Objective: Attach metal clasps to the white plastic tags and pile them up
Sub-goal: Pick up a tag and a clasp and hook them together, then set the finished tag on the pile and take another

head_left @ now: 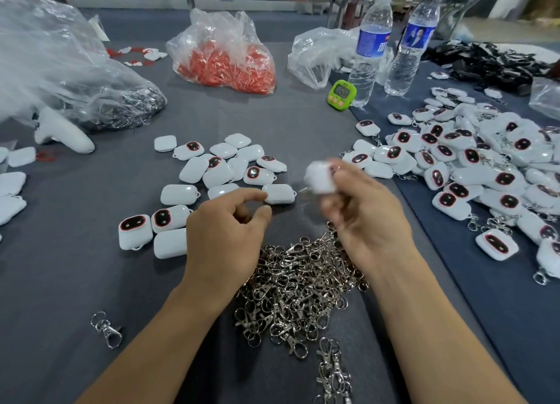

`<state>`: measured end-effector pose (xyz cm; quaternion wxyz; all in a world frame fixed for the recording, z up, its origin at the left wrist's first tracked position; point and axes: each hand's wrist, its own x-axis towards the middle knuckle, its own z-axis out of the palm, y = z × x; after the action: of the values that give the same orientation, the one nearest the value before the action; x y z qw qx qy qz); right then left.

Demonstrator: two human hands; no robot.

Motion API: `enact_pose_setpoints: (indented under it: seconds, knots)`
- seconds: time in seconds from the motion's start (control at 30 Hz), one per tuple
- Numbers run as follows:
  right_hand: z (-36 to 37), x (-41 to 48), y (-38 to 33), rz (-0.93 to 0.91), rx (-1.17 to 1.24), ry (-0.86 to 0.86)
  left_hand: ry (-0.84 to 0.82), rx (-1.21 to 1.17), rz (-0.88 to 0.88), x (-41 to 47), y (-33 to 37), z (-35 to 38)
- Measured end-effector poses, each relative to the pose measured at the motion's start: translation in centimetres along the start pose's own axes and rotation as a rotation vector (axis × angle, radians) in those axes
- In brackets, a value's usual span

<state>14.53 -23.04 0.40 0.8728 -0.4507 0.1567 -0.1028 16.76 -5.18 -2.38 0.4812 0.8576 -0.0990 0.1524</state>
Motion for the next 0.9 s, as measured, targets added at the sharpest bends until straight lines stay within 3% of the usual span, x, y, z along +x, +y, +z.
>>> enact_pose_setpoints:
  seconds: [0.07, 0.13, 0.23, 0.33, 0.43, 0.53, 0.9]
  knots:
    - [-1.2, 0.0, -1.1, -0.048, 0.414, -0.061, -0.019, 0.02, -0.006, 0.0, 0.0, -0.1]
    - [-2.0, -0.1, -1.7, -0.071, 0.433, -0.12, -0.037, 0.069, -0.009, 0.0, 0.0, 0.0]
    - [-1.6, 0.1, -0.8, -0.14, 0.048, -0.038, -0.063, 0.147, -0.015, -0.1, 0.1, 0.2]
    - [-0.3, 0.3, 1.0, -0.302, -0.572, 0.022, -0.101, 0.24, -0.004, -0.1, 0.0, 0.4]
    - [0.2, 0.6, 3.0, -0.398, -1.227, -0.164, -0.152, 0.308, 0.031, -0.1, -0.2, 0.5]
    - [0.6, 1.3, 4.1, -0.379, -1.567, -0.285, -0.17, 0.343, 0.061, -0.1, -0.4, 0.6]
    - [-0.2, 0.9, 3.9, -0.371, -1.249, -0.14, -0.203, 0.311, 0.125, -0.6, 0.4, -0.1]
